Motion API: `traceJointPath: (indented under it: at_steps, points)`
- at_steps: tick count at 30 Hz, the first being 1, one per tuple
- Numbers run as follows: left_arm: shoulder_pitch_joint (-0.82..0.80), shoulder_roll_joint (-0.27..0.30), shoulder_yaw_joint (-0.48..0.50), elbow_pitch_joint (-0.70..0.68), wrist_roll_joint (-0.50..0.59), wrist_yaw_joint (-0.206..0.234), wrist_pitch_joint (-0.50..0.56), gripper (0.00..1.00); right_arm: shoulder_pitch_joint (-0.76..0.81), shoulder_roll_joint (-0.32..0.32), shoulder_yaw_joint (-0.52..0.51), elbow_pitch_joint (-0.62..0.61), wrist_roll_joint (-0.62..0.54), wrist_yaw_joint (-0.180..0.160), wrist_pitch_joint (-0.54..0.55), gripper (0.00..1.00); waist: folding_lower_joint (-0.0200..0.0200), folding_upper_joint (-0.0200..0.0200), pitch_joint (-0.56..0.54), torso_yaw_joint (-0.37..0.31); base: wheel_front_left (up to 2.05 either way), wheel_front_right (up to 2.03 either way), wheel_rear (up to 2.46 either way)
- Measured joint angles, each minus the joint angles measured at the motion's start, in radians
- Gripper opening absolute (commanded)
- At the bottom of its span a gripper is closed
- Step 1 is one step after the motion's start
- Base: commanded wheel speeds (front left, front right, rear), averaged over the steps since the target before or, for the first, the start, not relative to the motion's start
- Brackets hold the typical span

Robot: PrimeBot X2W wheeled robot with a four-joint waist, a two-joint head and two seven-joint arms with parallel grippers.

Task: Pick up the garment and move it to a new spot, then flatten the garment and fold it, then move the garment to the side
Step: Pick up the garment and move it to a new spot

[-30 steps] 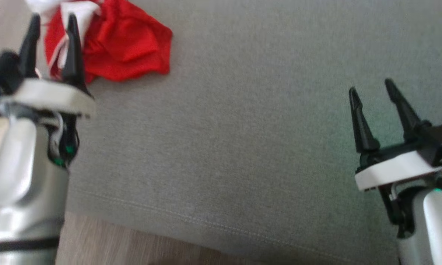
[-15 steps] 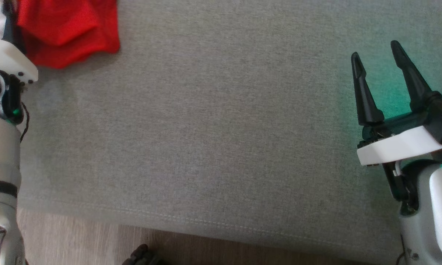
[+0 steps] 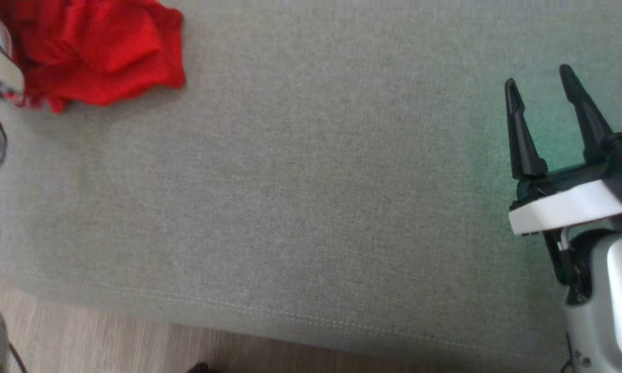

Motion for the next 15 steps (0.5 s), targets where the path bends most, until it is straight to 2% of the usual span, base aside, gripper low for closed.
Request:
traceJointPath:
  at_steps: [5, 15]
  points:
    - [0.035, 0.018, 0.028, -0.183, 0.029, -0.003, -0.003, 0.00, 0.045, 0.019, -0.008, 0.019, 0.009, 0.000, -0.018, 1.00, 0.0000, 0.0000, -0.069, 0.006, 0.00, 0.00, 0.00]
    - [0.327, 0.032, 0.023, -0.542, 0.052, -0.011, 0.000, 0.00, 0.188, 0.064, -0.042, 0.040, 0.035, 0.000, -0.035, 1.00, 0.0000, 0.0000, -0.269, -0.007, 0.00, 0.00, 0.00]
